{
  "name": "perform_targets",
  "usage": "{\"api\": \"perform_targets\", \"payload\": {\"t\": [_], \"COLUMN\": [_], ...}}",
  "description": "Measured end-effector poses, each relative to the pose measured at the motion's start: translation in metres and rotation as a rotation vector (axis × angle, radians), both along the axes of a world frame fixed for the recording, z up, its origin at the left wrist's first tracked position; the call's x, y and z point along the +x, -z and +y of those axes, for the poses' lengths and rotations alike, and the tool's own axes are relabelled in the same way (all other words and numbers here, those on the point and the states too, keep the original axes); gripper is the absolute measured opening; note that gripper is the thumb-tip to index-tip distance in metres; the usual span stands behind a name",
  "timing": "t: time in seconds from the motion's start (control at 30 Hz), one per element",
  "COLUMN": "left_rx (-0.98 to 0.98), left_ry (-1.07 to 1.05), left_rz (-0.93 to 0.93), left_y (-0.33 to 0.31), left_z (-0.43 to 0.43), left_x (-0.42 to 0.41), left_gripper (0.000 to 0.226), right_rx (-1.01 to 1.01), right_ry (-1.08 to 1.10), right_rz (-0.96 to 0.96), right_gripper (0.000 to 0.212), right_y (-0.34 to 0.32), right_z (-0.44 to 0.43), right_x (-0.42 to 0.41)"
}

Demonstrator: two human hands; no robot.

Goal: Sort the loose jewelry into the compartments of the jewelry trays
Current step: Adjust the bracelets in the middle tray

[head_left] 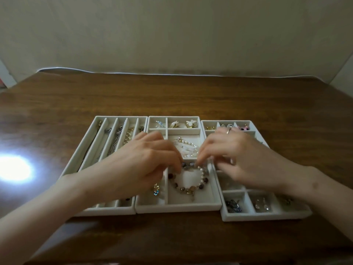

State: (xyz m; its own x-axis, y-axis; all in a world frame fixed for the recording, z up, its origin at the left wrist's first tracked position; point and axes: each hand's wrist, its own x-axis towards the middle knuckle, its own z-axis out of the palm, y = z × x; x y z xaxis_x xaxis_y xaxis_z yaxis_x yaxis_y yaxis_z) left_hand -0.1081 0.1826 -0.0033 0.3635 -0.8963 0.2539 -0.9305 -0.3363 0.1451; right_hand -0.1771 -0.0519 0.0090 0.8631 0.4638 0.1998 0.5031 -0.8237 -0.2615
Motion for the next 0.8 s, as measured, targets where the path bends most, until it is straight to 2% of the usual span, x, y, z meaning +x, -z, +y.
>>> {"api": "perform_targets", "payload": {"t": [0.07, 0.13, 0.2, 0.33, 0.43, 0.5, 0.57, 0.63, 0.73, 0.8], "left_rx": [-0.114, -0.148, -0.087, 0.094, 0.184, 0.147, 0.035, -0.005, 0.157, 0.187], "left_ry": [-0.093, -0.175, -0.202, -0.111, -0.077, -0.078, -0.169, -0.319, -0.468, -0.500], "left_rz": [0.000, -0.016, -0.018, -0.065, -0.067, -0.051, -0.039, -0.045, -0.031, -0.023], "left_y": [-0.005, -0.009, -0.014, -0.011, -0.006, -0.004, -0.005, -0.008, -0.007, -0.005], "left_z": [0.000, -0.002, -0.006, -0.017, -0.021, -0.021, -0.023, -0.030, -0.046, -0.053], "left_x": [0.011, 0.024, 0.034, 0.039, 0.040, 0.040, 0.040, 0.040, 0.037, 0.035], "left_gripper": [0.034, 0.038, 0.045, 0.052, 0.051, 0.042, 0.025, 0.017, 0.021, 0.023], "right_rx": [0.125, 0.133, 0.101, -0.010, -0.147, -0.134, -0.073, -0.120, -0.220, -0.219], "right_ry": [0.061, 0.102, 0.108, 0.030, 0.052, 0.112, 0.191, 0.260, 0.309, 0.322], "right_rz": [-0.020, -0.028, -0.006, 0.024, -0.007, -0.039, -0.031, 0.001, 0.039, 0.078], "right_gripper": [0.039, 0.045, 0.047, 0.050, 0.041, 0.029, 0.018, 0.014, 0.019, 0.017], "right_y": [-0.004, -0.006, -0.007, -0.002, 0.004, 0.003, -0.001, -0.003, -0.001, -0.001], "right_z": [-0.007, -0.012, -0.011, 0.001, 0.005, 0.006, 0.009, 0.014, 0.025, 0.029], "right_x": [0.013, 0.028, 0.041, 0.053, 0.055, 0.057, 0.060, 0.063, 0.068, 0.072]}}
